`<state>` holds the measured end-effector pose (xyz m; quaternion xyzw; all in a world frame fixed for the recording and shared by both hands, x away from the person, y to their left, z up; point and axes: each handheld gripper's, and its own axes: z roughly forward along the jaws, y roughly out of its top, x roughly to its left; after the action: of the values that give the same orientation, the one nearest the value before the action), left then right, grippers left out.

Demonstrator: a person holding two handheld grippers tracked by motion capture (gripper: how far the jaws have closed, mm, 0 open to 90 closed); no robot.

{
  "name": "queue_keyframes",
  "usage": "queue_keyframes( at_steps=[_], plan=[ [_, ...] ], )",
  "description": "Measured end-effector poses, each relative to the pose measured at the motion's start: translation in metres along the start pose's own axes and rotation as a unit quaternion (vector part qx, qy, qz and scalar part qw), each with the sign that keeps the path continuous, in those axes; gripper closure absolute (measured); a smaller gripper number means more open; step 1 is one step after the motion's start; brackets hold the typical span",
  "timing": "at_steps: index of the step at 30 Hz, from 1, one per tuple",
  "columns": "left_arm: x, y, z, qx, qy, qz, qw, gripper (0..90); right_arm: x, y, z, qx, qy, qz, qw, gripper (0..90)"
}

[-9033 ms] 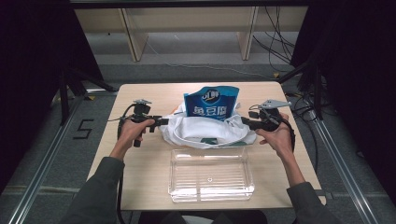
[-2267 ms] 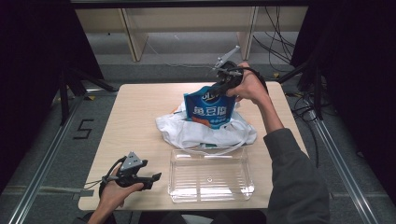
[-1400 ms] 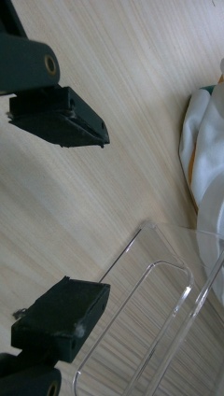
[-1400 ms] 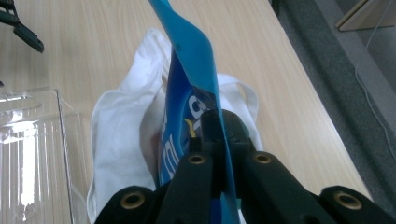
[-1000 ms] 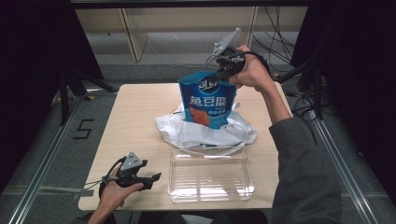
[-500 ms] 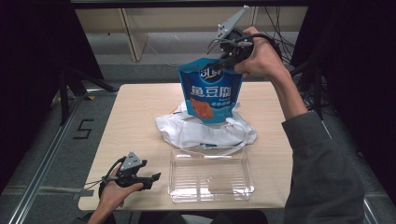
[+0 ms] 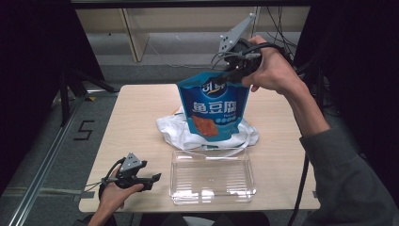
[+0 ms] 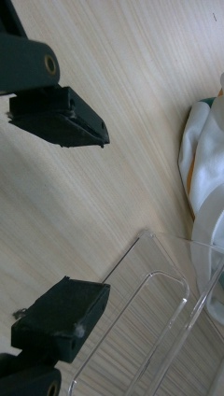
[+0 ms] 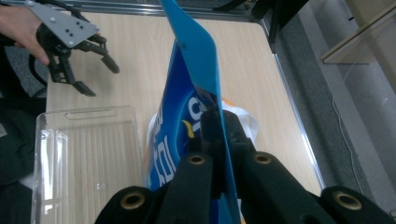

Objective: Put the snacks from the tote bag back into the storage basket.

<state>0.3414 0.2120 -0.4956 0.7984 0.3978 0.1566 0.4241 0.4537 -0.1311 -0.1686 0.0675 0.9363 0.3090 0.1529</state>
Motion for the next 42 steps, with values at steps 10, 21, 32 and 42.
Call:
queue_keyframes(
  at_steps=[10,21,32,42],
  plan=[
    [0.0,0.0,0.0,-0.001,0.0,-0.004,1.0,22.7,0.025,-0.005,0.004,-0.004,0.016,-0.016,0.9997,90.0],
    [0.001,0.0,-0.001,0.002,0.005,0.0,1.0,22.0,0.042,-0.007,0.008,0.0,0.033,-0.022,0.9992,90.0],
    [0.002,0.001,-0.002,-0.001,0.007,0.0,1.0,22.0,0.06,-0.011,0.013,-0.003,0.045,-0.029,0.9985,90.0],
    [0.002,0.001,-0.002,0.0,0.006,0.0,1.0,22.0,0.071,-0.02,0.025,-0.002,0.066,-0.03,0.9974,90.0]
  ],
)
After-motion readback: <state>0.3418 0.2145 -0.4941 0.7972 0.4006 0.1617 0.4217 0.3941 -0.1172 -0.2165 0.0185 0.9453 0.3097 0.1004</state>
